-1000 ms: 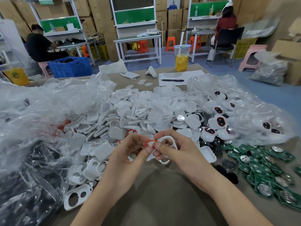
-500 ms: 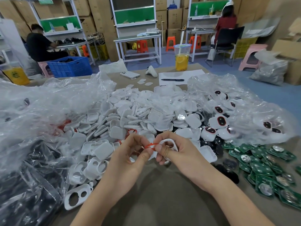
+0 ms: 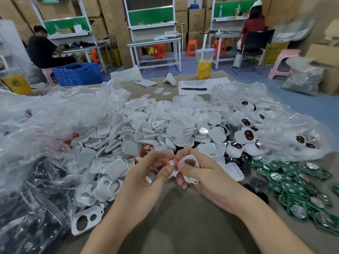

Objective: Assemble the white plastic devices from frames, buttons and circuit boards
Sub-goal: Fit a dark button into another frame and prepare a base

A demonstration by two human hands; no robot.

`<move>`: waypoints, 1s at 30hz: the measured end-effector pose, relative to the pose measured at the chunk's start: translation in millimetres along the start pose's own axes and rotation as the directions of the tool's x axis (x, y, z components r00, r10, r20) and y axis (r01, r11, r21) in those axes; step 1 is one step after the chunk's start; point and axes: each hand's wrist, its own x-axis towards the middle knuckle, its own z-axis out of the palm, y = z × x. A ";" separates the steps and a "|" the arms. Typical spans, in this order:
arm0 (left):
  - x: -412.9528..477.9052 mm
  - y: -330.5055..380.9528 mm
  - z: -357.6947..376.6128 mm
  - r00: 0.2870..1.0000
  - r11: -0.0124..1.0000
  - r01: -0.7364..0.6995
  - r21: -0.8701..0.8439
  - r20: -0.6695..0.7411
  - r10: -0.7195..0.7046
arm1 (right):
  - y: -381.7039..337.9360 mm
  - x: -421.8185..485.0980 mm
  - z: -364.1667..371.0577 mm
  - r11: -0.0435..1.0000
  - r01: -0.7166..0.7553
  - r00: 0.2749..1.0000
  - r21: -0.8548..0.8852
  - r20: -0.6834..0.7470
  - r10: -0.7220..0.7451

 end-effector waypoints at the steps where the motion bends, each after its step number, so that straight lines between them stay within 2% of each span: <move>1: 0.0 0.5 0.0 0.999 0.998 -0.043 0.044 -0.006 0.043 | -0.3 0.1 -0.2 0.999 -0.009 1.000 0.032 -0.002 0.010; 5: 0.0 -0.1 -1.6 0.987 0.975 -0.158 0.157 -0.002 0.161 | -1.4 -0.2 -0.2 0.997 -0.017 1.000 0.070 -0.017 0.018; 9: 0.4 3.5 -1.6 0.994 0.996 -0.061 0.067 -0.092 0.067 | -2.4 0.4 0.6 0.995 0.016 1.000 0.094 -0.022 -0.014; 13: 1.3 9.7 -0.6 0.995 0.992 0.039 -0.118 -0.089 -0.049 | -0.9 1.1 2.3 0.997 0.075 0.995 -0.032 -0.067 -0.077; 27: 1.6 10.2 1.9 0.991 0.983 0.116 -0.140 -0.046 -0.123 | -1.1 0.1 5.1 0.967 0.086 0.979 -0.238 -0.158 -0.126; 30: 2.9 9.9 1.8 0.989 0.971 0.124 -0.204 -0.058 -0.138 | -1.5 -0.7 6.0 0.961 0.092 0.979 -0.261 -0.154 -0.136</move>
